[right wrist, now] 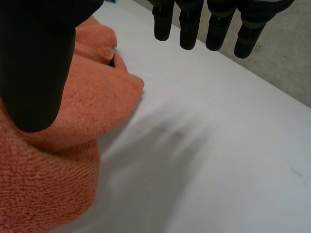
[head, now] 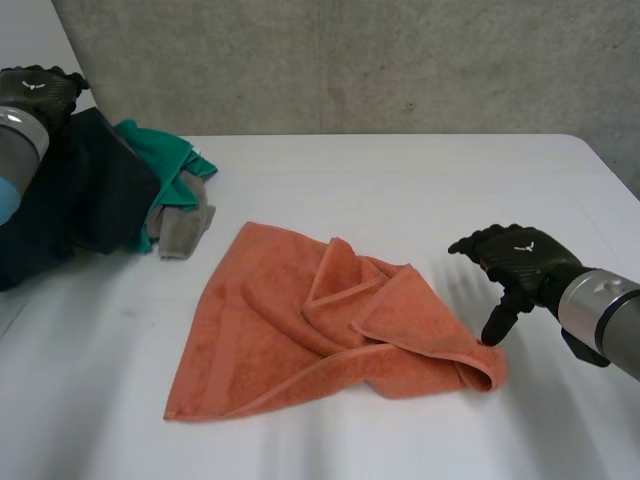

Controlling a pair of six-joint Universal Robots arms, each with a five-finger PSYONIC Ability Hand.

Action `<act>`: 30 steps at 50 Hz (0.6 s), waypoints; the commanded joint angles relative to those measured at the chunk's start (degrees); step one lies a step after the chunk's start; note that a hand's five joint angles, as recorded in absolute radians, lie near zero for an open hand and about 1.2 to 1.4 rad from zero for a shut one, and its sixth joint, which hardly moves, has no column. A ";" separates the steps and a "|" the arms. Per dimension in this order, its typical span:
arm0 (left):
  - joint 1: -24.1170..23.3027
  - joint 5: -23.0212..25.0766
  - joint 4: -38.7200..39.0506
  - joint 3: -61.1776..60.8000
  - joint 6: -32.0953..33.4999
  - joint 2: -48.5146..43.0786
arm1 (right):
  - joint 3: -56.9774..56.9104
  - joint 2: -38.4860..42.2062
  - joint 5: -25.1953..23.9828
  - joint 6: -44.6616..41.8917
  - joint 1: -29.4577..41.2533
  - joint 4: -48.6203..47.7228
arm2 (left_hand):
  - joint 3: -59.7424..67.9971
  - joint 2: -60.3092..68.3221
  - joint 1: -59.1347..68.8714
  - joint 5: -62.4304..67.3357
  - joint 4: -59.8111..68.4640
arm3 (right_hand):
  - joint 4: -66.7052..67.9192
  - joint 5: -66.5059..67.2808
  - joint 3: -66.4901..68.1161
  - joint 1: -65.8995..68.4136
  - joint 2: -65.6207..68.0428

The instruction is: Fold the laundry.

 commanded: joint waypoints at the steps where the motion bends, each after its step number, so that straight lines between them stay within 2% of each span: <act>1: -3.89 3.51 -5.19 -19.87 -0.73 18.73 | -2.47 -4.24 -0.32 -5.09 0.74 8.41 | -1.84 -1.68 -1.07 -3.33 -1.37 | -1.78 -2.76 -1.88 -3.18 -2.46; 4: -6.88 6.15 -6.77 -29.18 -2.04 24.97 | -3.53 -5.03 -0.58 -10.36 1.44 13.07 | -1.84 -1.68 -1.07 -3.33 -1.37 | -1.78 -2.76 -1.88 -3.18 -2.46; 9: -13.20 8.79 -6.78 -42.02 -4.68 30.08 | -4.93 -4.16 -0.50 -16.34 4.33 19.31 | -1.84 -1.68 -1.07 -3.33 -1.37 | -1.78 -2.76 -1.88 -3.18 -2.46; 10: -15.65 8.79 -5.90 -45.26 -5.56 30.43 | -5.02 -3.54 -0.50 -16.78 5.12 19.93 | -1.84 -1.68 -1.07 -3.33 -1.37 | -1.78 -2.76 -1.88 -3.18 -2.46; 14: -20.49 7.57 -2.22 -51.51 -6.53 29.39 | -5.02 1.45 0.38 -18.01 9.60 19.33 | -1.84 -1.68 -1.07 -3.33 -1.37 | -1.78 -2.76 -1.88 -3.18 -2.46; 17: -22.79 6.25 -0.80 -53.90 -6.88 27.71 | -5.20 4.54 1.26 -18.89 10.93 16.17 | -1.84 -1.68 -1.07 -3.33 -1.37 | 3.24 2.26 3.14 1.84 2.56; 21: -26.13 4.14 0.52 -55.75 -7.15 24.64 | -5.81 8.58 3.19 -20.91 12.07 8.44 | -1.84 -1.68 -1.07 -3.33 -1.37 | 25.07 24.10 24.97 23.68 24.40; 22: -27.00 3.44 1.04 -55.84 -7.15 23.41 | -6.08 9.81 3.72 -21.61 12.34 5.38 | -1.84 -1.68 -1.07 -3.33 -1.37 | 40.79 39.81 40.68 39.39 40.11; 24: -27.54 2.73 1.57 -55.75 -7.15 22.44 | -6.69 10.35 4.25 -22.15 12.78 2.90 | -1.84 -1.68 -1.07 -3.33 -1.37 | 64.03 63.05 63.93 62.63 63.35; 25: -27.71 2.38 1.58 -55.58 -7.06 22.00 | -7.22 10.44 4.69 -22.23 12.95 1.75 | -1.84 -1.68 -1.07 -3.33 -1.37 | 68.17 67.20 68.07 66.78 67.50; 30: -28.77 1.33 1.66 -52.94 -7.32 19.63 | -11.52 6.23 8.29 -15.66 16.20 0.07 | -1.84 -1.68 -1.07 -3.33 -1.37 | 68.22 67.24 68.12 66.82 67.54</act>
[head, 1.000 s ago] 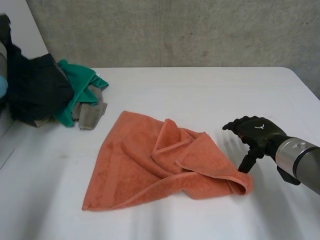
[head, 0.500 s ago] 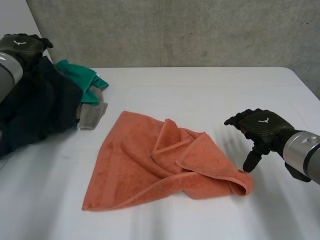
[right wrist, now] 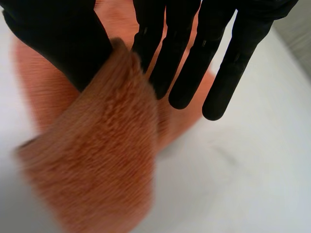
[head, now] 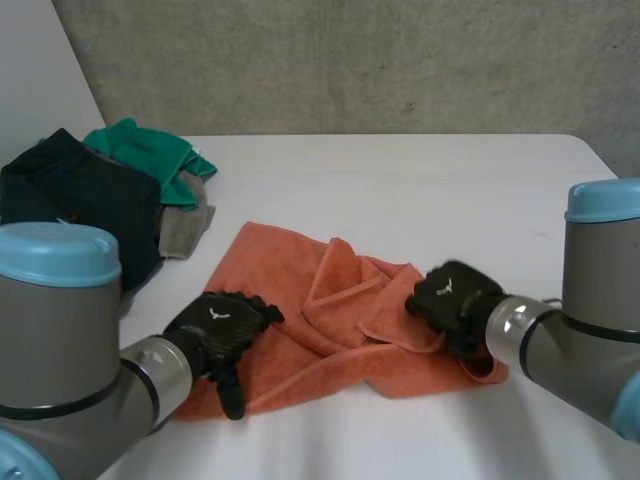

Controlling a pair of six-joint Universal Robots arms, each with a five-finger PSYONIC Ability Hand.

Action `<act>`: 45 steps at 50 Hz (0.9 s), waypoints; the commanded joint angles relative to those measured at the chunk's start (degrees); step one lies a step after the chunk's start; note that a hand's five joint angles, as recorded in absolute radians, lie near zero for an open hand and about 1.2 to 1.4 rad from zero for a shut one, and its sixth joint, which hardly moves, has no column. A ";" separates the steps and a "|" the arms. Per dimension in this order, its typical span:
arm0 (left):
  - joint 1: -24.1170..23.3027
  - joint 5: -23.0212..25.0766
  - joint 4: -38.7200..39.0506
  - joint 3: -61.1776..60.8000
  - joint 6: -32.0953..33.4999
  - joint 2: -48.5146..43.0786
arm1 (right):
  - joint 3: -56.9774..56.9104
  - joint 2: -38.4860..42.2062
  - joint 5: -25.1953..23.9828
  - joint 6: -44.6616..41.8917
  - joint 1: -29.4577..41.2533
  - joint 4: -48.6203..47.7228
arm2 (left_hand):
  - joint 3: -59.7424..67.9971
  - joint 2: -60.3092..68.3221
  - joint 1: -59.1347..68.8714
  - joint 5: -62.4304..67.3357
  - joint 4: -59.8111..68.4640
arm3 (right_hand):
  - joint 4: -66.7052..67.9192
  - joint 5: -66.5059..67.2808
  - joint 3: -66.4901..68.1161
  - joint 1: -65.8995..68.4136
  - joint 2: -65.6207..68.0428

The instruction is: Fold the laundry.

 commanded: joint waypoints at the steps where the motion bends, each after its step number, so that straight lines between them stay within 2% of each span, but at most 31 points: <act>1: -1.79 -2.10 0.40 3.65 -0.29 -4.04 | -5.37 -4.87 4.50 7.30 3.91 -5.22 | -1.83 -1.53 -1.07 -3.33 -1.37 | 14.15 14.15 14.41 15.39 13.93; 7: -4.59 -2.89 -0.04 8.48 -4.32 -7.90 | -11.16 -16.19 5.46 19.76 6.29 -5.04 | -1.83 -1.53 -1.07 -3.33 -1.37 | 14.15 14.15 14.41 15.39 13.93; 14: -8.11 -5.09 -1.36 14.46 -7.67 -14.23 | -16.09 -19.82 8.62 31.91 4.97 -4.43 | -1.30 -0.99 -0.54 -2.80 -0.84 | 14.15 14.15 14.41 15.39 13.93; 16: -9.52 -5.62 -2.50 16.13 -8.46 -15.82 | -17.50 -20.09 10.82 32.36 5.06 -3.99 | 9.11 9.42 9.87 7.61 9.57 | 14.15 14.15 14.41 15.39 13.93; 21: -11.54 -6.06 -3.99 18.07 -9.52 -17.05 | -19.70 -18.60 15.48 29.29 3.31 -4.07 | 28.78 29.09 29.54 27.28 29.25 | 14.15 14.15 14.41 15.39 13.93; 26: -11.99 -7.19 -3.82 18.68 -10.49 -16.44 | -20.40 -14.39 18.03 24.90 0.41 -4.25 | 68.10 68.41 68.86 66.60 68.57 | 14.15 14.15 14.41 15.39 13.93; 29: -10.76 -8.78 -4.17 19.30 -10.31 -15.47 | -20.23 -12.45 18.12 23.23 -0.56 -4.60 | 68.17 68.47 68.93 66.67 68.63 | 14.15 14.15 14.41 15.39 13.93; 35: -3.91 -13.70 -4.52 20.44 -7.68 -6.87 | -19.70 -6.56 17.60 17.52 -4.25 -2.85 | 68.17 68.47 68.93 66.67 68.63 | 14.15 14.15 14.41 15.39 13.93; 37: -2.50 -13.27 -4.61 21.05 -5.49 -4.15 | -19.52 -5.50 17.16 14.53 -5.04 -0.66 | 68.17 68.47 68.93 66.67 68.63 | 14.15 14.15 14.41 15.39 13.93; 41: -0.12 -9.06 -5.40 22.55 3.63 0.78 | -19.61 -1.21 16.37 3.92 -6.45 7.59 | 68.17 68.47 68.93 66.67 68.63 | 14.15 14.15 14.41 15.39 13.93; 45: 0.32 -4.48 -5.40 24.39 10.77 0.18 | -20.40 3.54 16.80 -2.16 -6.98 13.31 | 68.17 68.47 68.93 66.67 68.63 | 14.15 14.15 14.41 15.39 13.93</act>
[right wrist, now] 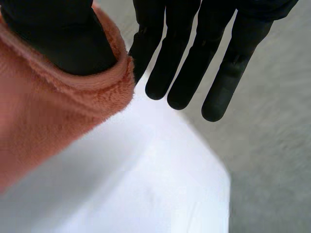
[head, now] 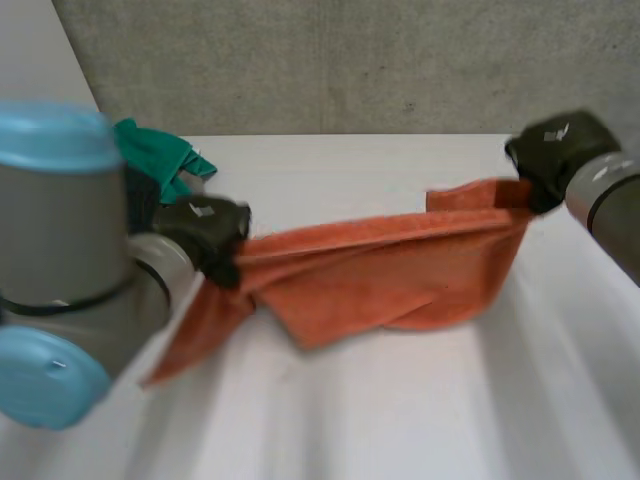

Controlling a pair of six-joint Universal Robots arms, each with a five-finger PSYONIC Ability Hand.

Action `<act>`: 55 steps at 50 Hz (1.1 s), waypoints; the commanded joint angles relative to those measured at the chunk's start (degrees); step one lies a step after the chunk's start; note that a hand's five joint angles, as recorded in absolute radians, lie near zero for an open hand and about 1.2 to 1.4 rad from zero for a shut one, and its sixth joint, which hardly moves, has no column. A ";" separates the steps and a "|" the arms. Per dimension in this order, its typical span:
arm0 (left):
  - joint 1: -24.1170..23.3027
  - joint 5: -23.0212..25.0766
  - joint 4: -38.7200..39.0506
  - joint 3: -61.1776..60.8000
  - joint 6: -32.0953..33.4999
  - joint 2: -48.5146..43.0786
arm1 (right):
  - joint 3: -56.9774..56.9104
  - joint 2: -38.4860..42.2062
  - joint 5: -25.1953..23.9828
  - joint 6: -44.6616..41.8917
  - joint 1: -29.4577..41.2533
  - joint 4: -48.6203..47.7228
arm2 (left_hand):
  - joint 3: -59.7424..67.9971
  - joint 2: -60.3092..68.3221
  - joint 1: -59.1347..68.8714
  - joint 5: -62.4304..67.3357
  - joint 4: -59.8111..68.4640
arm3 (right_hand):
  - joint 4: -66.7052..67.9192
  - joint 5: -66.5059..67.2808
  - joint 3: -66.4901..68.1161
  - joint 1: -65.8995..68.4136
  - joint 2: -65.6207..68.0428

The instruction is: Fold the laundry.

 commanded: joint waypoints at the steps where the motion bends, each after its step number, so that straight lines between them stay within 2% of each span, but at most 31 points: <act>1: 2.35 8.01 -0.45 3.28 14.81 2.13 | -1.13 8.22 0.04 -13.30 -1.54 11.95 | 12.30 11.88 16.27 13.25 11.76 | 11.63 13.05 12.16 15.37 12.87; 5: 3.05 7.76 1.22 9.16 18.60 -6.29 | -4.38 12.88 0.57 -10.95 -1.71 11.97 | 12.30 11.88 16.27 13.25 11.76 | 11.63 13.05 12.16 15.37 12.87; 6: 3.31 6.80 2.09 13.35 19.82 -10.75 | -6.65 15.06 0.57 -8.67 -1.80 10.57 | 12.30 11.88 16.27 13.25 11.76 | 11.63 13.05 12.16 15.37 12.87; 9: 3.75 5.21 3.33 21.19 21.41 -16.93 | -11.49 17.89 0.74 -4.19 -1.98 7.49 | 12.30 11.88 16.27 13.25 11.76 | 11.63 13.05 12.16 15.37 12.87; 11: 5.15 4.68 6.39 30.50 23.43 -21.50 | -17.03 20.00 0.83 0.91 -2.50 3.63 | 12.30 11.88 16.27 13.25 11.76 | 11.63 13.05 12.16 15.37 12.87; 14: 6.74 4.33 12.28 42.20 24.06 -23.80 | -22.92 20.01 1.97 9.52 -3.73 -2.00 | 12.30 11.88 16.27 13.25 11.76 | 11.63 13.05 12.16 15.37 12.87; 18: 8.06 4.50 19.93 49.33 20.99 -23.63 | -25.48 17.29 4.60 22.95 -6.19 -12.18 | 12.30 11.88 16.27 13.25 11.76 | 11.63 13.05 12.16 15.37 12.87; 19: 8.15 4.68 22.90 49.95 19.59 -22.93 | -25.48 16.94 4.79 24.03 -6.37 -13.16 | 12.30 11.88 16.27 13.25 11.76 | 11.63 13.05 12.16 15.37 12.87; 22: 7.97 5.12 26.70 49.00 17.82 -21.87 | -25.39 14.65 4.79 28.70 -7.34 -18.44 | 12.30 11.88 16.27 13.25 11.76 | 11.63 13.05 12.16 15.37 12.87; 24: 8.06 6.26 28.55 46.71 16.50 -20.99 | -24.69 13.42 3.56 28.44 -7.34 -17.31 | 12.30 11.88 16.27 13.25 11.76 | 11.63 13.05 12.16 15.37 12.87; 33: 8.32 8.72 26.27 28.71 15.44 -16.78 | -14.34 10.69 -5.05 27.82 -7.08 -8.17 | 12.30 11.88 16.27 13.25 11.76 | 11.63 13.05 12.16 15.37 12.87; 42: 8.76 8.37 24.95 8.40 18.07 -15.45 | 2.54 11.04 -7.52 23.00 -10.68 -7.20 | 7.27 6.85 11.25 8.23 6.73 | 11.63 13.05 12.16 15.37 12.87; 48: 8.85 8.28 24.95 1.53 23.35 -19.58 | 9.49 12.71 -10.76 17.28 -12.17 -7.64 | -3.14 -3.56 0.83 -2.19 -3.68 | 11.63 13.05 12.16 15.37 12.87; 52: 9.03 8.02 24.51 1.53 25.46 -22.04 | 10.29 12.45 -12.17 17.27 -12.17 -7.81 | -22.30 -22.72 -18.32 -21.34 -22.84 | 11.63 13.05 12.16 15.37 12.87; 55: 9.90 7.14 24.51 1.70 26.16 -23.27 | 10.55 12.01 -12.18 17.98 -12.00 -7.81 | -24.86 -25.28 -20.88 -23.90 -25.40 | 11.63 13.05 12.16 15.37 12.87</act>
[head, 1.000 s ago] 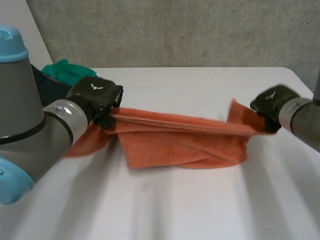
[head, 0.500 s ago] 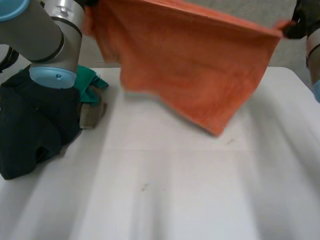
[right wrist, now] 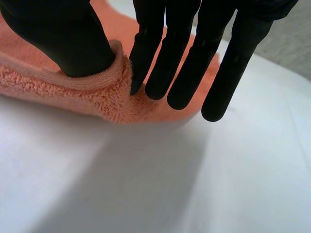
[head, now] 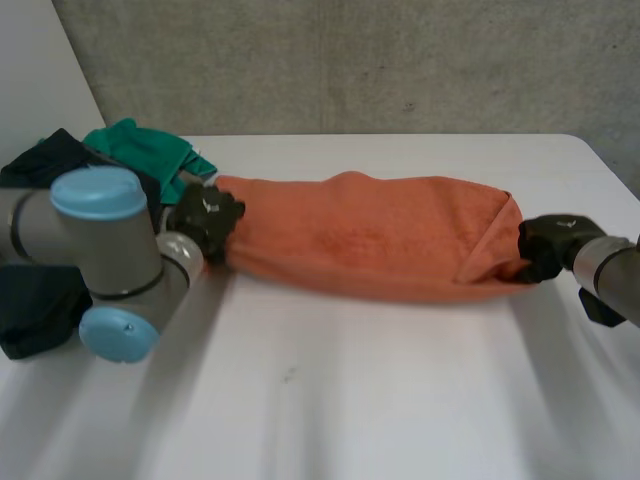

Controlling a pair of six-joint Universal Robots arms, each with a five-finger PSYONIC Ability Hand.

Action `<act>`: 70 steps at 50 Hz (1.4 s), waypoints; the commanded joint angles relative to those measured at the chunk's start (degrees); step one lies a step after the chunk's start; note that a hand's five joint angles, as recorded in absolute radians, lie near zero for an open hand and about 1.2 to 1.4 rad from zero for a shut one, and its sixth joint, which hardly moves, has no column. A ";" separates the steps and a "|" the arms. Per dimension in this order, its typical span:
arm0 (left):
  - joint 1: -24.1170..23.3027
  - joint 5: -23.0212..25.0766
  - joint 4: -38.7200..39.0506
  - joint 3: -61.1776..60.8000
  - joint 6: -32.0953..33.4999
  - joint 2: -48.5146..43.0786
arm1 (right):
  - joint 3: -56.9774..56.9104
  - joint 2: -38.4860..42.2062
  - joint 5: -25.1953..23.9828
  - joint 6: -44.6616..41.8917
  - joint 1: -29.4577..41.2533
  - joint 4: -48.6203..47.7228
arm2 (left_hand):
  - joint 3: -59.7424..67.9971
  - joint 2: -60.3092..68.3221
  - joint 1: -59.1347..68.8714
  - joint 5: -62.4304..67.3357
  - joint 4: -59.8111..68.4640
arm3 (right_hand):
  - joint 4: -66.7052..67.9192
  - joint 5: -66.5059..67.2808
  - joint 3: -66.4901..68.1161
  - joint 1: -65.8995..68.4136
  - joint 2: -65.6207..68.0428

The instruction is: Fold the laundry.

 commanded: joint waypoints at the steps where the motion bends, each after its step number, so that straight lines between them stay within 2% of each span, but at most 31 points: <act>1: 1.26 -1.39 -0.22 0.26 3.11 -4.01 | 1.31 -0.54 -1.54 0.16 0.29 -0.33 | -3.55 -3.43 -1.71 -3.36 -3.34 | 11.45 12.76 12.01 14.96 12.87; 2: 1.44 -1.57 -0.22 0.44 3.11 -4.18 | 1.31 -0.80 -1.54 0.33 0.47 -0.33 | -3.21 -3.10 -1.38 -3.03 -3.00 | 11.45 12.76 12.01 14.96 12.87; 5: 2.49 -1.48 -0.31 0.27 2.59 -4.10 | 1.75 -1.24 -1.54 0.16 0.73 -0.33 | 10.19 10.30 12.02 10.37 10.40 | 11.45 12.76 12.01 14.96 12.87; 6: 2.67 -1.31 -0.40 0.18 2.41 -4.10 | 1.92 -1.33 -1.54 0.16 0.73 -0.33 | 17.24 17.35 19.08 17.43 17.45 | 11.45 12.76 12.01 14.96 12.87; 7: 2.93 -0.52 -0.66 0.00 2.32 -3.83 | 2.10 -1.42 -1.63 0.07 0.73 -0.33 | 33.45 33.56 35.28 33.63 33.66 | 11.45 12.76 12.01 14.96 12.87; 13: 2.58 0.89 -5.49 -1.58 2.94 -1.73 | 1.57 -1.60 -1.71 -0.89 0.38 0.19 | 33.61 33.72 35.44 33.79 33.82 | 9.10 10.41 9.65 12.61 10.52; 14: 2.49 0.89 -6.10 -2.01 3.11 -1.29 | 1.48 -1.77 -1.80 -1.50 0.38 0.37 | 33.61 33.72 35.44 33.79 33.82 | 2.58 3.89 3.13 6.09 4.00; 15: 2.75 1.07 -7.33 -3.06 3.37 -0.06 | 1.14 -2.12 -1.89 -3.60 0.21 0.81 | 33.61 33.72 35.44 33.79 33.82 | -13.97 -12.66 -13.42 -10.46 -12.55; 17: 2.93 1.33 -7.52 -4.12 3.29 1.35 | 0.78 -2.65 -1.89 -7.11 0.29 1.51 | 33.61 33.72 35.44 33.79 33.82 | -27.03 -25.73 -26.48 -23.53 -25.62; 21: 3.64 2.65 -6.47 -6.76 3.29 4.51 | -0.01 -4.58 -3.12 -19.94 0.21 3.71 | 33.61 33.72 35.44 33.79 33.82 | -34.81 -33.51 -34.26 -31.31 -33.39; 23: 3.99 3.70 -5.76 -7.55 3.29 5.30 | -0.45 -5.90 -4.95 -28.43 0.21 4.93 | 33.61 33.72 35.44 33.79 33.82 | -36.67 -35.37 -36.12 -33.17 -35.25; 26: 3.99 3.97 -5.50 -7.64 3.29 5.40 | -0.89 -6.78 -7.16 -35.59 0.38 6.08 | 33.61 33.72 35.44 33.79 33.82 | -37.01 -35.71 -36.46 -33.51 -35.59; 27: 3.90 4.06 -5.41 -7.64 3.29 5.40 | -1.32 -6.96 -9.34 -40.48 0.38 7.04 | 33.61 33.72 35.44 33.79 33.82 | -37.02 -35.71 -36.46 -33.51 -35.60; 36: 3.99 4.06 -5.50 -7.47 3.11 4.69 | -5.72 -3.62 -21.83 -61.00 0.65 15.21 | 33.61 33.72 35.44 33.79 33.82 | -37.52 -36.21 -36.96 -34.01 -36.10; 39: 3.99 4.06 -5.50 -7.56 3.11 4.69 | -8.79 -0.64 -23.95 -65.57 0.38 19.52 | 33.61 33.72 35.44 33.79 33.82 | -37.85 -36.55 -37.30 -34.35 -36.44; 43: 4.07 3.97 -5.50 -7.82 3.11 4.96 | -13.97 4.80 -22.90 -70.49 0.73 27.42 | 33.61 33.72 35.44 33.79 33.82 | -37.86 -36.55 -37.30 -34.35 -36.44; 46: 4.16 3.97 -5.67 -7.82 3.11 5.04 | -15.91 7.10 -21.15 -71.21 0.82 29.72 | 33.61 33.72 35.44 33.79 33.82 | -35.35 -34.04 -34.80 -31.84 -33.93; 49: 4.25 3.97 -5.85 -7.91 3.03 5.40 | -18.64 9.12 -17.28 -69.81 0.91 28.77 | 33.61 33.72 35.44 33.79 33.82 | -11.69 -10.38 -11.14 -8.18 -10.27; 51: 4.34 3.88 -6.02 -8.17 3.11 5.83 | -21.35 9.83 -13.69 -65.35 0.82 25.09 | 33.61 33.72 35.44 33.79 33.82 | 11.33 12.64 11.88 14.83 12.75; 53: 4.43 3.71 -6.20 -8.43 3.29 6.36 | -23.29 9.74 -10.52 -59.28 0.56 21.30 | 33.61 33.72 35.44 33.79 33.82 | 11.45 12.76 12.01 14.96 12.87; 54: 4.51 3.36 -6.37 -8.78 3.38 7.06 | -24.69 9.04 -7.02 -51.34 0.21 17.46 | 33.61 33.72 35.44 33.79 33.82 | 11.45 12.76 12.01 14.96 12.87; 58: 5.30 2.48 -6.64 -9.66 3.12 9.78 | -26.64 5.89 0.11 -36.01 -2.77 11.72 | 33.61 33.72 35.44 33.79 33.82 | 11.45 12.76 12.01 14.96 12.87; 61: 5.74 2.65 -6.73 -10.19 3.03 12.16 | -25.94 4.47 1.97 -34.12 -4.19 12.23 | 33.61 33.72 35.44 33.79 33.82 | 11.45 12.76 12.01 14.96 12.87; 65: 5.40 4.05 -7.08 -10.81 2.94 15.76 | -21.82 1.57 0.31 -36.66 -3.75 16.09 | 33.61 33.72 35.44 33.79 33.82 | 11.45 12.76 12.01 14.96 12.87; 66: 5.05 4.93 -7.60 -10.72 2.94 16.38 | -19.46 0.26 -1.61 -38.41 -3.49 17.15 | 33.61 33.72 35.44 33.79 33.82 | 5.27 6.58 5.82 8.78 6.69; 68: 4.61 5.29 -8.30 -10.63 3.03 16.47 | -16.99 -0.63 -4.78 -40.52 -3.22 17.51 | 33.61 33.72 35.44 33.79 33.82 | -29.44 -28.13 -28.89 -25.94 -28.02; 69: 4.25 5.46 -8.92 -10.46 3.11 16.12 | -15.58 -1.07 -6.71 -41.66 -3.13 17.34 | 33.61 33.72 35.44 33.79 33.82 | -42.43 -41.13 -41.88 -38.93 -41.02; 70: 4.16 5.38 -9.18 -10.37 3.11 15.86 | -13.39 -1.59 -11.60 -44.81 -3.22 16.20 | 33.61 33.72 35.44 33.79 33.82 | -45.73 -44.42 -45.17 -42.22 -44.31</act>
